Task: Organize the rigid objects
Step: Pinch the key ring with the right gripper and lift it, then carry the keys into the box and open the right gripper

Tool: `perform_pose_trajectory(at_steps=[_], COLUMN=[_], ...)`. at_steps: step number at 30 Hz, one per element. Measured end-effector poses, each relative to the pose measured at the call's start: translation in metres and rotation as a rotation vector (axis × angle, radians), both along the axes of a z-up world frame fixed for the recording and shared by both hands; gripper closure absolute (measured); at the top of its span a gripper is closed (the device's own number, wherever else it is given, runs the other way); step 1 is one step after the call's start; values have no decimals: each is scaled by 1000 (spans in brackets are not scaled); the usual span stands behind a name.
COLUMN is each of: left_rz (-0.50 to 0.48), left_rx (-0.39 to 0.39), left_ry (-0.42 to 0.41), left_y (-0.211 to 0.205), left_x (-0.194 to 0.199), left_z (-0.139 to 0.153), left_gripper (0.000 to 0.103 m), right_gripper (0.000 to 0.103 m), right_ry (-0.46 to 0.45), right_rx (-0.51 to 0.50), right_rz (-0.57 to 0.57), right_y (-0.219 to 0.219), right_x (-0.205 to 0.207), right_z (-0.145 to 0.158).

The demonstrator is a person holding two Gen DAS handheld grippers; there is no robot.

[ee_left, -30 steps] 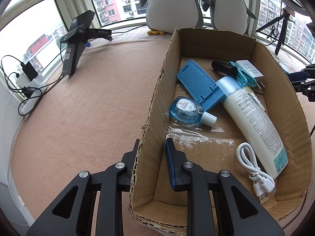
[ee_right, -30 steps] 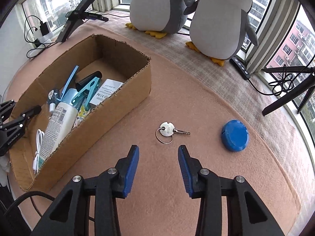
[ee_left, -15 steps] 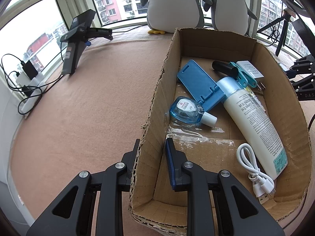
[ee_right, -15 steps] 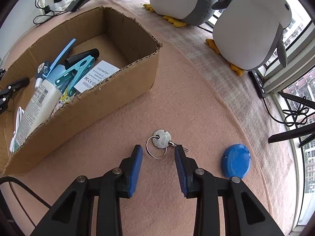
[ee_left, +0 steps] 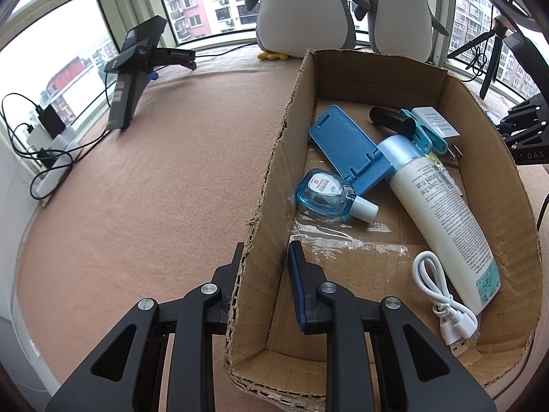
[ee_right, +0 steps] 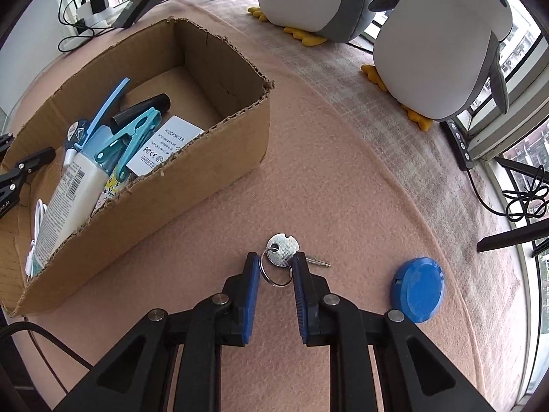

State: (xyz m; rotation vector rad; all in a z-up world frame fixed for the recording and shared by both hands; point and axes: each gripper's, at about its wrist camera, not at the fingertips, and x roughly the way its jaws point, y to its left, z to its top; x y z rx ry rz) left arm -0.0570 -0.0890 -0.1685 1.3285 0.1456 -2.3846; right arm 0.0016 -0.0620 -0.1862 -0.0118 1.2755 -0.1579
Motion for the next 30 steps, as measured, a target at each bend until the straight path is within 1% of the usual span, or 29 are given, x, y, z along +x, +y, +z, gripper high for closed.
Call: perform_pose_trajectory(at_steps=[2, 4, 8, 10, 12, 16, 18, 20, 23, 25, 30], left_rz=[1, 1, 2, 2, 3, 4, 5, 7, 9, 10, 7], left_rx=[1, 0, 1, 0, 1, 2, 5, 8, 11, 13, 18], left_ry=[0, 0, 0, 0, 0, 0, 0, 0, 2, 4, 11], left_y=[0, 0, 0, 0, 0, 0, -1, -1, -2, -2, -2], left_x=[0, 0, 0, 0, 0, 0, 0, 0, 0, 0, 1], left_z=[0, 0, 0, 0, 0, 0, 0, 0, 0, 1, 0], left_gripper=[83, 83, 83, 83, 83, 83, 83, 83, 83, 83, 83], right_gripper=[87, 91, 94, 97, 100, 101, 101, 101, 101, 101, 101], right_ry=[-5, -9, -25, -27, -27, -46, -65, -95, -148, -176, -253], right_rx=[30, 62, 132, 145, 141, 139, 127, 139, 142, 115, 58], right_rz=[-11, -25, -62, -69, -74, -87, -103, -123, -150, -162, -141], right_y=[-4, -8, -17, -19, -19, -18, -19, -18, -13, -4, 21], right_x=[-1, -2, -3, -3, -4, -5, -5, -9, -14, -14, -10], right_z=[1, 2, 4, 4, 3, 7, 10, 16, 29, 40, 75])
